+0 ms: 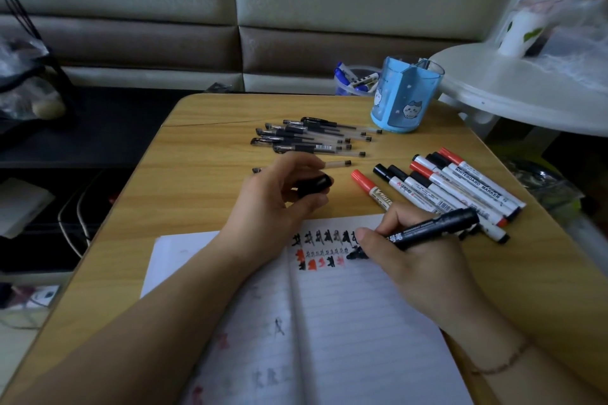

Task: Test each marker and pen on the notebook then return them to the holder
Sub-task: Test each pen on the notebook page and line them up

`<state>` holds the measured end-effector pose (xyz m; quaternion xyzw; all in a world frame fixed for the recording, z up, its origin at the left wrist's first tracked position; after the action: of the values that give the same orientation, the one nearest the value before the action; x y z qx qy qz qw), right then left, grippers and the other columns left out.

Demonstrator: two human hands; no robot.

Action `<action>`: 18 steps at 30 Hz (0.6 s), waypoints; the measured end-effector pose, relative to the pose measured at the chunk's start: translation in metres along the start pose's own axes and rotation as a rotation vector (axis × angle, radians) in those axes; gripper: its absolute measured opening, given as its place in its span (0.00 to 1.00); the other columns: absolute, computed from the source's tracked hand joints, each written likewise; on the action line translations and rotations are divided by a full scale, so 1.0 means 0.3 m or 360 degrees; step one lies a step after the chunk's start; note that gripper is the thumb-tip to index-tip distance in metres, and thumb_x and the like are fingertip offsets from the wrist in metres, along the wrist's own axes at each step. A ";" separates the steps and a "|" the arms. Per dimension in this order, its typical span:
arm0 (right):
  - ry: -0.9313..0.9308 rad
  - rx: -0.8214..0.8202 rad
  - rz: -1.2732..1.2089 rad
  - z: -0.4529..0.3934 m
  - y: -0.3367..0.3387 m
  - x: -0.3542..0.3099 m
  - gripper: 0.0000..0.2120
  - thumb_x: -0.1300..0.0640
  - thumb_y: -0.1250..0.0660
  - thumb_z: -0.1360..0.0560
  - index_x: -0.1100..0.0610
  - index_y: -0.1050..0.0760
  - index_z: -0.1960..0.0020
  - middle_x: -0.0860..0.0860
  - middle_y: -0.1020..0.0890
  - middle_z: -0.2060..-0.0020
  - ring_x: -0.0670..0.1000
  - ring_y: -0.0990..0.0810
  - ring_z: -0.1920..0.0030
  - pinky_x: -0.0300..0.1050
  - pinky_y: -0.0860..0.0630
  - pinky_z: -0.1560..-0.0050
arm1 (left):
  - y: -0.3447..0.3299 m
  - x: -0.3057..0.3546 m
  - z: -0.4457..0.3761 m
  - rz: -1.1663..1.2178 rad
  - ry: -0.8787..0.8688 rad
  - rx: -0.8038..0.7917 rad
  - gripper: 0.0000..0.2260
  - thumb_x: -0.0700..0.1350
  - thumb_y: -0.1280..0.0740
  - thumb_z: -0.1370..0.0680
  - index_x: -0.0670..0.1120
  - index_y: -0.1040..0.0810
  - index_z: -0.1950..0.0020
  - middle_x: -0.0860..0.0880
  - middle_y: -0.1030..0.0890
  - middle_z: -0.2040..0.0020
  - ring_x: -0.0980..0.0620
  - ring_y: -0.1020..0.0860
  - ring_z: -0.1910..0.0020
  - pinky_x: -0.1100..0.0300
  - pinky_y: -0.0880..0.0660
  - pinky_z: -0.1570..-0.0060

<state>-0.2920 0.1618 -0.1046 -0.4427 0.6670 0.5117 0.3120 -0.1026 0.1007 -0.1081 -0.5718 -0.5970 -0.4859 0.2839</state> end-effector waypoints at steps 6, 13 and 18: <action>0.0018 0.0015 0.0071 -0.002 -0.002 -0.004 0.14 0.61 0.27 0.28 0.61 0.29 0.68 0.55 0.28 0.76 0.44 0.33 0.77 0.34 0.38 0.77 | 0.000 -0.001 0.000 -0.0046 -0.0020 -0.0045 0.17 0.36 0.25 0.28 0.50 0.23 0.44 0.51 0.16 0.48 0.57 0.18 0.45 0.55 0.20 0.44; 0.0036 0.0008 0.0045 -0.002 0.001 -0.005 0.14 0.63 0.27 0.29 0.62 0.29 0.69 0.55 0.28 0.77 0.44 0.33 0.78 0.34 0.38 0.78 | 0.001 -0.004 -0.002 -0.0089 -0.0033 -0.0042 0.15 0.36 0.26 0.27 0.49 0.22 0.45 0.52 0.16 0.48 0.56 0.18 0.45 0.55 0.21 0.44; 0.0026 -0.0003 0.0040 -0.003 -0.002 -0.007 0.14 0.62 0.27 0.28 0.61 0.29 0.68 0.55 0.28 0.76 0.44 0.33 0.77 0.34 0.37 0.77 | 0.006 0.014 -0.001 -0.0213 -0.0114 -0.0024 0.14 0.37 0.27 0.26 0.54 0.22 0.46 0.58 0.18 0.49 0.59 0.20 0.47 0.60 0.21 0.45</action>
<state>-0.2905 0.1615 -0.1028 -0.4388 0.6745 0.5126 0.2996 -0.1019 0.1019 -0.1037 -0.5498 -0.6400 -0.4874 0.2248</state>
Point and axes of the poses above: each hand's wrist, its own z-axis away from the middle knuckle, its own y-axis out of the back of the hand, x = y × z, the point moved 2 cm from there along -z, towards the middle knuckle
